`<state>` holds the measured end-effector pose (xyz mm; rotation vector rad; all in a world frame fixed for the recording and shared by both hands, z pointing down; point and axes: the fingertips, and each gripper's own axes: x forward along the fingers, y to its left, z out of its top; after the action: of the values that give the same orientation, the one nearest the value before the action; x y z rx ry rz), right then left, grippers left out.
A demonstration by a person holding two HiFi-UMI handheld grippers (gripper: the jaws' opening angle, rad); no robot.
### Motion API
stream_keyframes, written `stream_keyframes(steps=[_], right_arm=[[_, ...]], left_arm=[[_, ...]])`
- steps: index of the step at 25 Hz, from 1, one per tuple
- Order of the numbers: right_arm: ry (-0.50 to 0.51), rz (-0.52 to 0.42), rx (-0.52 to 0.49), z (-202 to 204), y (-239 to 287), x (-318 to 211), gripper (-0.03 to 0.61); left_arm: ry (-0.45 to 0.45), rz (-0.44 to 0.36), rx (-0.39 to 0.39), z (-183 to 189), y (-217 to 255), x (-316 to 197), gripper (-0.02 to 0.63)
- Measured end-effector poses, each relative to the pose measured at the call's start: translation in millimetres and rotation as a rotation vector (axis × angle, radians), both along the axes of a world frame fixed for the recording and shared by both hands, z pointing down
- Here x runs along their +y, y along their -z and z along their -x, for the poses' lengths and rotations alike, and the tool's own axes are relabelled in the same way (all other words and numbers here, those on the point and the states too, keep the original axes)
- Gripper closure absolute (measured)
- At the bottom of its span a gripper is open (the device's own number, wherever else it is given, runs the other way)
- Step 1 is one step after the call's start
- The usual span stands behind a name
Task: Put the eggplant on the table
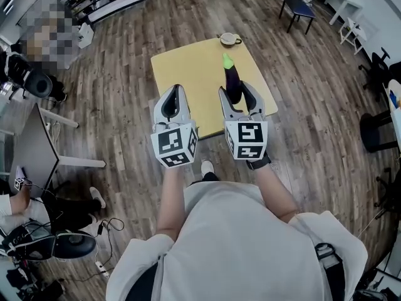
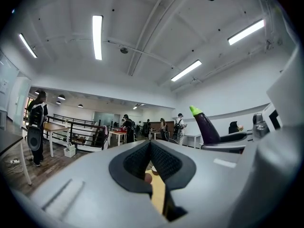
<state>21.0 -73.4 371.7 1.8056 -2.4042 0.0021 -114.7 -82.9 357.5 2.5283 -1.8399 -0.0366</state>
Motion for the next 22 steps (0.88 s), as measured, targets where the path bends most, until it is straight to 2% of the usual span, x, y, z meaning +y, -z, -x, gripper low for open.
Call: stream_keyframes(steps=[11,15,22], right_arm=[[-0.015,-0.013,0.018,38,10,-79,0.357],[-0.039,0.006,0.018,35,8,-97,0.357],[-0.048,0.029,-0.001,20,0,-133,0.357]], left_arm=[[-0.014,-0.012,-0.011,37,3,-79,0.604],[-0.005,-0.010,0.011,50,2,-100,0.604],[0.014,-0.026,-0.011,46,-1,-130,0.604]])
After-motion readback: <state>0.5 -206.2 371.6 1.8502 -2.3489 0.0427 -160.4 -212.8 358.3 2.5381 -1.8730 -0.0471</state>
